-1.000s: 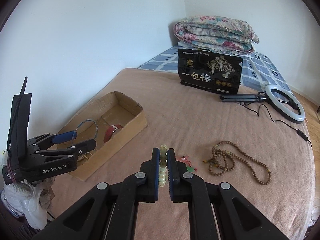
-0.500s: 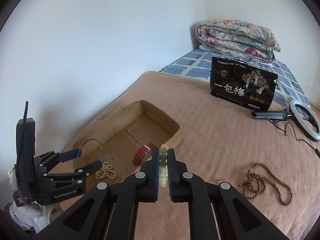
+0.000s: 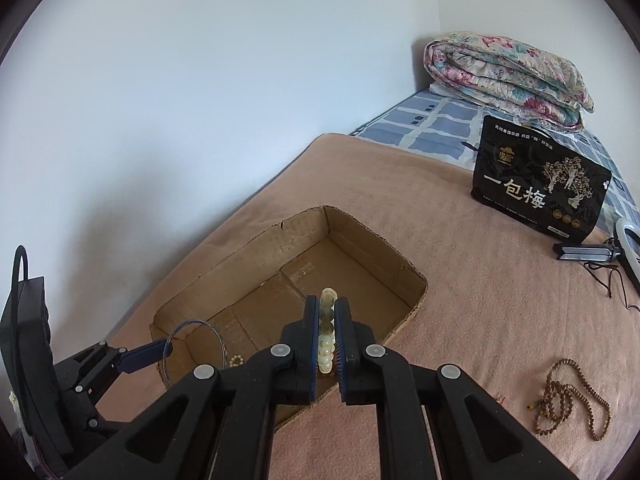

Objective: Organize jewelry
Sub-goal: 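Carry the blue bangle and cream bracelet into the box and release both, then withdraw both open tools from the box, then move both open tools over the brown bead necklace and green pendant, then grasp the green pendant's red string with the left tool while the right tool grasps the brown bead necklace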

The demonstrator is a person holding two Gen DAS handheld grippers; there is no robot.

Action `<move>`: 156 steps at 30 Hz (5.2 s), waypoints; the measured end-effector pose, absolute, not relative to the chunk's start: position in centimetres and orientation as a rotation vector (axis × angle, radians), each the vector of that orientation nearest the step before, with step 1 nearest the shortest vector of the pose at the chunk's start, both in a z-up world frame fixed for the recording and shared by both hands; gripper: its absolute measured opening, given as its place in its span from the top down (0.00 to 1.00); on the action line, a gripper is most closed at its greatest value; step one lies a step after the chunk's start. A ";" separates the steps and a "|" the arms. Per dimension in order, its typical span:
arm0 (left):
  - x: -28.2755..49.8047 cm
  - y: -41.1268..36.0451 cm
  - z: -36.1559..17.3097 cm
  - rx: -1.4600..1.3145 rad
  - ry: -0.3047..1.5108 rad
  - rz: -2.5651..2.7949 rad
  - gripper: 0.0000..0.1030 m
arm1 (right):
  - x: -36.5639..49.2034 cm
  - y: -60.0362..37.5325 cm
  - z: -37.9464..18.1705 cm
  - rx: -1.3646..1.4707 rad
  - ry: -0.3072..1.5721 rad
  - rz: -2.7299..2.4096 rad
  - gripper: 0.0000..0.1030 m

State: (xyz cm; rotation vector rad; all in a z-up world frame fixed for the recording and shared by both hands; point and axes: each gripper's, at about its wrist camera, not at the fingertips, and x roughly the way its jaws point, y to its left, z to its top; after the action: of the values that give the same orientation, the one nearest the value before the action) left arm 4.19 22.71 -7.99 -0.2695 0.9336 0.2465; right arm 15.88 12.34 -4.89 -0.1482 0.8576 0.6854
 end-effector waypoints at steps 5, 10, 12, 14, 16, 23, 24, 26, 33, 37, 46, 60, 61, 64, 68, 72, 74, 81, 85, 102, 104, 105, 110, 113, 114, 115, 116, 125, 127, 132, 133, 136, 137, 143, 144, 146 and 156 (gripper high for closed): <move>4.3 22.8 -8.1 -0.282 0.939 0.243 0.29 | 16.8 13.8 -5.5 -0.146 0.877 0.688 0.95; 4.3 22.8 -8.1 -0.285 0.939 0.239 0.29 | 17.3 14.7 -6.1 -0.150 0.890 0.688 0.95; 4.3 22.8 -8.2 -0.285 0.941 0.239 0.29 | 17.3 15.0 -6.2 -0.150 0.894 0.694 0.95; 4.4 22.7 -8.2 -0.286 0.942 0.238 0.29 | 17.3 15.2 -6.3 -0.148 0.897 0.698 0.95; 4.4 22.7 -8.3 -0.289 0.941 0.234 0.29 | 17.4 15.3 -6.4 -0.145 0.902 0.700 0.94; 4.5 22.2 -8.2 -0.282 0.943 0.249 0.26 | 17.7 14.7 -5.9 -0.115 0.888 0.676 0.53; 4.5 22.3 -8.2 -0.283 0.945 0.252 0.26 | 17.7 14.6 -5.8 -0.115 0.886 0.672 0.48; 4.5 22.3 -8.4 -0.288 0.952 0.255 0.26 | 17.6 14.3 -5.7 -0.112 0.877 0.662 0.35; 4.5 22.6 -8.1 -0.303 0.939 0.262 0.26 | 17.6 13.4 -5.2 -0.112 0.864 0.636 0.26; 4.5 22.5 -7.8 -0.304 0.928 0.264 0.26 | 17.4 12.9 -5.0 -0.117 0.859 0.629 0.24; 4.9 21.2 -7.0 -0.282 0.908 0.247 0.26 | 17.2 11.6 -4.2 -0.127 0.836 0.611 0.19; 6.3 18.1 -6.0 -0.243 0.881 0.206 0.26 | 16.9 7.1 -3.1 -0.119 0.806 0.559 0.11; 6.4 17.8 -5.9 -0.240 0.880 0.200 0.26 | 17.0 6.7 -3.0 -0.121 0.806 0.553 0.11; 6.9 16.8 -5.8 -0.231 0.880 0.183 0.26 | 16.8 5.3 -2.6 -0.127 0.801 0.543 0.11; 7.6 15.2 -5.4 -0.221 0.874 0.157 0.26 | 16.7 2.9 -2.1 -0.139 0.786 0.521 0.11; 8.4 13.5 -5.4 -0.197 0.869 0.130 0.26 | 16.8 0.1 -1.8 -0.133 0.778 0.487 0.11; 8.8 12.5 -5.6 -0.180 0.874 0.117 0.26 | 17.0 -1.5 -1.8 -0.122 0.782 0.466 0.11; 10.1 9.9 -6.5 -0.157 0.903 0.073 0.26 | 17.8 -7.2 -2.8 -0.095 0.807 0.389 0.11; 11.0 8.6 -7.3 -0.170 0.930 0.050 0.26 | 18.6 -10.2 -3.9 -0.067 0.835 0.346 0.11; 14.4 3.0 -11.7 -0.137 1.056 -0.041 0.38 | 23.1 -17.4 -10.6 0.017 0.996 0.278 0.11; 14.7 2.7 -12.2 -0.134 1.067 -0.044 0.40 | 23.7 -17.2 -11.4 0.022 1.019 0.292 0.11; 14.8 2.6 -12.4 -0.134 1.072 -0.044 0.40 | 24.0 -17.1 -11.9 0.027 1.031 0.301 0.11; 15.3 2.4 -13.2 -0.148 1.081 -0.047 0.44 | 25.1 -16.7 -13.9 0.081 1.098 0.350 0.11; 15.6 2.5 -13.5 -0.156 1.089 -0.043 0.49 | 25.6 -16.5 -14.9 0.117 1.129 0.376 0.11; 15.7 2.6 -13.6 -0.162 1.089 -0.042 0.50 | 25.8 -16.4 -15.2 0.127 1.137 0.380 0.11; 15.8 2.6 -13.7 -0.168 1.091 -0.041 0.52 | 26.0 -16.4 -15.6 0.139 1.147 0.385 0.11; 15.8 2.6 -13.8 -0.170 1.091 -0.040 0.53 | 26.3 -16.4 -16.0 0.155 1.161 0.393 0.11; 16.6 2.2 -14.9 -0.162 1.106 -0.045 0.57 | 26.6 -15.7 -17.7 0.262 1.204 0.458 0.09; 16.7 2.0 -15.1 -0.158 1.110 -0.050 0.57 | 26.2 -15.1 -17.8 0.265 1.214 0.479 0.09; 17.2 1.6 -15.7 -0.155 1.117 -0.060 0.58 | 25.3 -13.2 -17.8 0.179 1.214 0.488 0.09; 17.2 1.6 -15.8 -0.149 1.117 -0.055 0.62 | 25.1 -12.9 -17.8 0.148 1.211 0.476 0.11; 17.3 1.7 -16.0 -0.132 1.114 -0.035 0.77 | 25.0 -12.3 -18.2 0.082 1.213 0.457 0.12; 17.3 1.8 -16.0 -0.133 1.114 -0.032 0.82 | 24.9 -12.1 -18.3 0.069 1.212 0.455 0.12; 17.2 2.4 -16.0 -0.133 1.108 -0.018 0.97 | 25.2 -11.7 -18.3 0.017 1.223 0.445 0.12; 17.2 2.4 -15.9 -0.130 1.107 -0.017 0.98 | 25.1 -11.5 -18.3 -0.003 1.223 0.440 0.12; 17.0 2.5 -15.8 -0.129 1.103 -0.016 1.00 | 25.0 -10.9 -18.4 -0.074 1.218 0.412 0.20; 16.1 3.7 -14.4 -0.154 1.073 -0.009 1.00 | 24.6 -12.4 -17.7 -0.102 1.183 0.354 0.89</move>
State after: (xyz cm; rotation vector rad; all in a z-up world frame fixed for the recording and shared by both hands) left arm 16.11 3.74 -14.40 -0.1536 1.0727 -0.0094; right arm 24.65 -12.42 -17.68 -0.1016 1.1834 0.3535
